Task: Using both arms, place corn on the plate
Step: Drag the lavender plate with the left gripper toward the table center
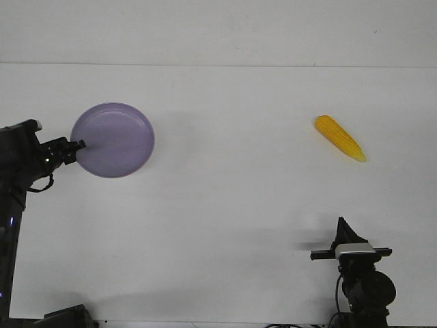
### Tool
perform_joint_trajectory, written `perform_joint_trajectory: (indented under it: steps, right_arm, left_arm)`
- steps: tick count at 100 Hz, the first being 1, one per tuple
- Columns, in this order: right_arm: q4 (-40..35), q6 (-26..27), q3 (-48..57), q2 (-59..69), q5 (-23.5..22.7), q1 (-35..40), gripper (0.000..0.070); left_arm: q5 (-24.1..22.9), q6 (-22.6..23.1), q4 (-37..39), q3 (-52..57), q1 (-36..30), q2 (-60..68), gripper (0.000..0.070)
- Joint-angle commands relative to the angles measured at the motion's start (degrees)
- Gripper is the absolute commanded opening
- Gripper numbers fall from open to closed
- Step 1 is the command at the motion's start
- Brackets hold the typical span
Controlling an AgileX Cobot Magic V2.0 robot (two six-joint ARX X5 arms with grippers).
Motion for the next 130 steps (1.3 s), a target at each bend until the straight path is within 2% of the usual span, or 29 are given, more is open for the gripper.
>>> perform_joint_trajectory:
  steps: [1, 14, 31, 54, 60, 74, 99, 103, 105, 108, 114, 118, 121, 130]
  right_arm:
    - [0.57, -0.63, -0.17, 0.02, -0.02, -0.11, 0.0009]
    - [0.57, -0.66, -0.17, 0.02, -0.02, -0.11, 0.0009]
    - [0.57, -0.66, -0.17, 0.02, -0.02, -0.11, 0.0009]
    - [0.57, -0.63, -0.17, 0.02, -0.02, -0.11, 0.0009]
    - [0.57, -0.66, -0.17, 0.02, -0.02, -0.11, 0.0009]
    - [0.57, -0.63, -0.17, 0.02, -0.02, -0.11, 0.0009]
    - [0.57, -0.66, -0.17, 0.02, -0.02, -0.11, 0.0009]
    - [0.57, -0.66, -0.17, 0.02, -0.02, -0.11, 0.0009]
    - [0.57, -0.66, -0.17, 0.02, -0.02, -0.11, 0.0009]
    - [0.57, -0.63, -0.17, 0.02, -0.02, -0.11, 0.0009]
    - [0.57, -0.63, -0.17, 0.02, -0.02, -0.11, 0.0009]
    - [0.57, -0.66, -0.17, 0.02, -0.02, -0.11, 0.0009]
    - [0.57, -0.63, -0.17, 0.02, -0.02, -0.11, 0.0009]
    - [0.57, -0.63, -0.17, 0.02, -0.02, -0.11, 0.0009]
  left_arm:
    - [0.66, -1.07, -0.37, -1.92, -2.62, -3.3, 0.0006]
    - [0.66, -2.25, -0.22, -9.92, -10.62, -10.88, 0.0006]
    - [0.5, -8.79, 3.34, -20.39, -23.71, -14.84, 0.0006]
    - [-5.81, -15.1, 13.16, -31.3, -39.34, -11.96, 0.0006]
    - [-7.82, -15.85, 15.61, -32.72, -41.7, -10.45, 0.0006]
    - [-9.29, -16.13, 19.39, -33.24, -44.74, -6.16, 0.0006]
    - [-10.38, -16.13, 22.56, -33.24, -45.59, -1.22, 0.0011]
    - [-10.38, -16.11, 22.62, -33.24, -45.57, -1.22, 0.0041]
    - [-10.38, -16.11, 22.64, -33.24, -45.57, -1.27, 0.0077]
    - [-10.38, -16.11, 22.62, -33.24, -45.57, -1.46, 0.0162]
    - [-10.38, -16.09, 22.64, -33.24, -45.57, -1.9, 0.0383]
    - [-10.47, -16.06, 22.67, -33.22, -45.57, -2.29, 0.0482]
    - [-10.62, -15.98, 22.71, -33.22, -45.57, -2.67, 0.0506]
    - [-10.64, -14.69, 23.1, -33.18, -45.57, -4.26, 0.0504]
